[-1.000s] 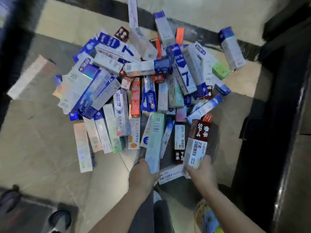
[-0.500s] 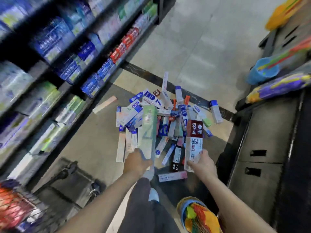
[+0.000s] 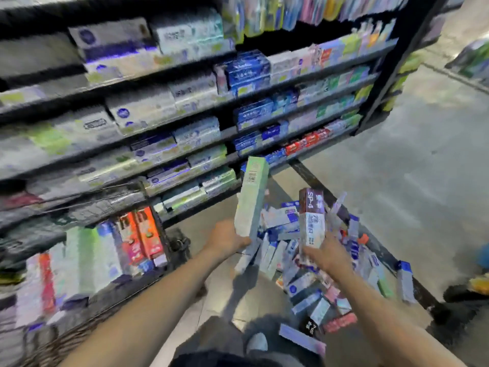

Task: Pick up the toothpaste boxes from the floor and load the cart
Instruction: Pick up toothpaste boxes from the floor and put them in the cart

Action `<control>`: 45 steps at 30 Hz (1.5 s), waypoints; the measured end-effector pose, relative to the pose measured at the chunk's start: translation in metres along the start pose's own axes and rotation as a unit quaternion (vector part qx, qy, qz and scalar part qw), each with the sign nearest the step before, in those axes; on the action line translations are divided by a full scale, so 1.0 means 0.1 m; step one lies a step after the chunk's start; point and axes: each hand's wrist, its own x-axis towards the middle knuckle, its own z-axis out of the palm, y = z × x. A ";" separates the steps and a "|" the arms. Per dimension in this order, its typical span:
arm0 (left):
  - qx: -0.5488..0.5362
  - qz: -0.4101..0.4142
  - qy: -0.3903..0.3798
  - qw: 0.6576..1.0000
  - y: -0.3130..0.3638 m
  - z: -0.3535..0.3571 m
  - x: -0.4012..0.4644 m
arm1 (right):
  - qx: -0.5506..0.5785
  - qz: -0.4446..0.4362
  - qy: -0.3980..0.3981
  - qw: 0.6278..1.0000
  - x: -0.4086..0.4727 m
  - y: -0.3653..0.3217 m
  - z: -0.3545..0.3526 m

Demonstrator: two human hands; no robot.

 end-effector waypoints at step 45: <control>-0.106 -0.392 0.027 0.914 -6.64 -2.06 -0.15 | -0.305 -0.134 -0.258 0.907 -0.95 -4.40 6.59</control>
